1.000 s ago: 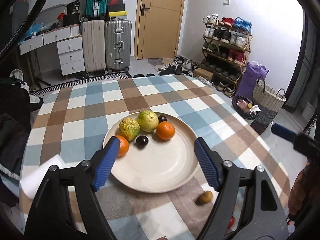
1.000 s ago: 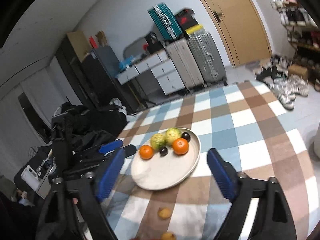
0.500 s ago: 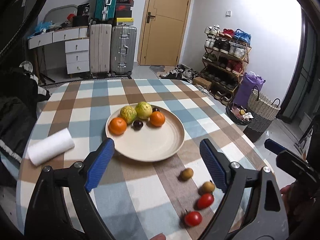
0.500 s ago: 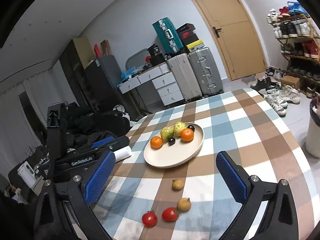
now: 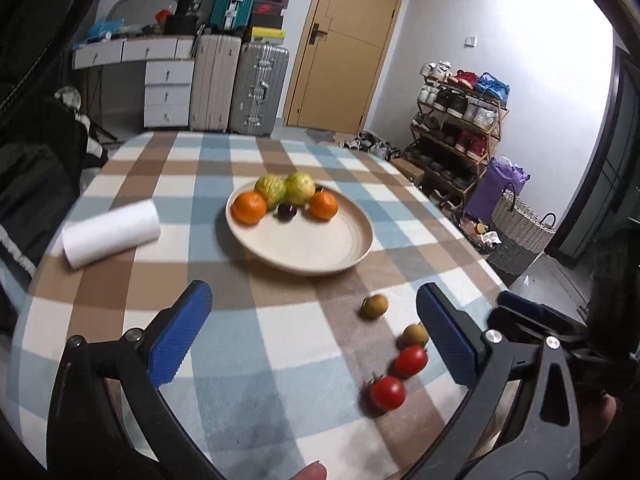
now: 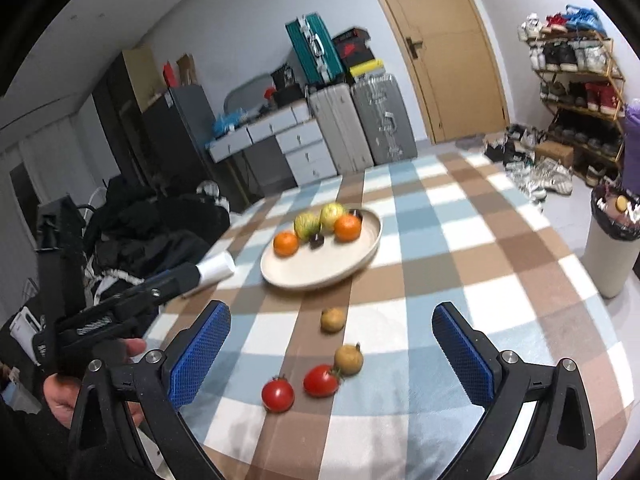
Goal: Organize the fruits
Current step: 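Lift the right tool away from the plate toward the loose fruits, then lower the right tool onto the brown pear-like fruit and close it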
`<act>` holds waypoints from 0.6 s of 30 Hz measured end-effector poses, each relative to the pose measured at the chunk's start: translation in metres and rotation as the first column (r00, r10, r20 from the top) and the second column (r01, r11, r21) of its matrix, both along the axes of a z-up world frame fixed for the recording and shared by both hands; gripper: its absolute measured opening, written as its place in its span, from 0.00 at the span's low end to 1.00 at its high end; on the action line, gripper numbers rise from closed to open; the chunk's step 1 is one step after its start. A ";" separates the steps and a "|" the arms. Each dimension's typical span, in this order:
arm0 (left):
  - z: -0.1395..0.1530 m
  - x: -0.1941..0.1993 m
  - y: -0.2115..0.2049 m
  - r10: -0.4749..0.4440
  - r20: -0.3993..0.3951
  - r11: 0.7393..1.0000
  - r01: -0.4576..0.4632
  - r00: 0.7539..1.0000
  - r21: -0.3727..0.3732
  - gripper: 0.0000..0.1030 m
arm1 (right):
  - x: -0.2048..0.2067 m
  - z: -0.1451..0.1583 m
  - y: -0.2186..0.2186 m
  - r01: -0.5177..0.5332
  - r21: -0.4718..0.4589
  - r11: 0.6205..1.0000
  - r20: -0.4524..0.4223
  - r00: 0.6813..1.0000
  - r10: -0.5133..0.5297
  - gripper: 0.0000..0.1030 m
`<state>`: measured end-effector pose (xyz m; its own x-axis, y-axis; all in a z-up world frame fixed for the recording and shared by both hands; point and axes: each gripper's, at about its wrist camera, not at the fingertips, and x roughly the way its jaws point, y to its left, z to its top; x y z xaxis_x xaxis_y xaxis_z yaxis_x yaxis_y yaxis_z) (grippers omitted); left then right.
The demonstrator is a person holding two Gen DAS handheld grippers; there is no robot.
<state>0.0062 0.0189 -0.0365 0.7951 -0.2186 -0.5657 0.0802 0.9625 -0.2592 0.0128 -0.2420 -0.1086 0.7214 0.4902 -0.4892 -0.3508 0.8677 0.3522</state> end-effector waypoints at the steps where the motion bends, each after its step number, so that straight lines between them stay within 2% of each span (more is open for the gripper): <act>1: -0.005 0.002 0.003 0.002 -0.014 1.000 -0.002 1.000 -0.005 0.99 | 0.004 -0.005 0.004 -0.002 -0.010 1.000 -0.024 1.000 0.002 1.00; 4: -0.019 0.003 0.016 0.020 -0.032 0.999 -0.021 0.999 -0.049 0.99 | 0.018 -0.023 0.014 -0.010 -0.036 0.999 -0.098 0.995 0.006 1.00; 8: -0.034 0.010 0.024 0.026 -0.056 0.998 -0.029 0.998 -0.049 0.99 | 0.033 -0.045 0.019 -0.027 0.004 1.000 -0.178 0.984 0.027 1.00; 13: -0.047 0.023 0.030 0.025 -0.091 0.997 -0.031 0.996 -0.066 0.99 | 0.046 -0.060 0.024 -0.016 0.010 1.000 -0.256 0.967 0.018 0.97; 16: -0.054 0.030 0.032 0.028 -0.113 0.996 -0.037 0.993 -0.082 0.99 | 0.052 -0.063 0.025 -0.019 0.010 1.000 -0.274 0.961 0.021 0.88; 18: -0.057 0.033 0.034 0.032 -0.119 0.994 -0.043 0.992 -0.097 0.99 | 0.054 -0.065 0.027 -0.023 -0.001 1.000 -0.285 0.958 0.021 0.78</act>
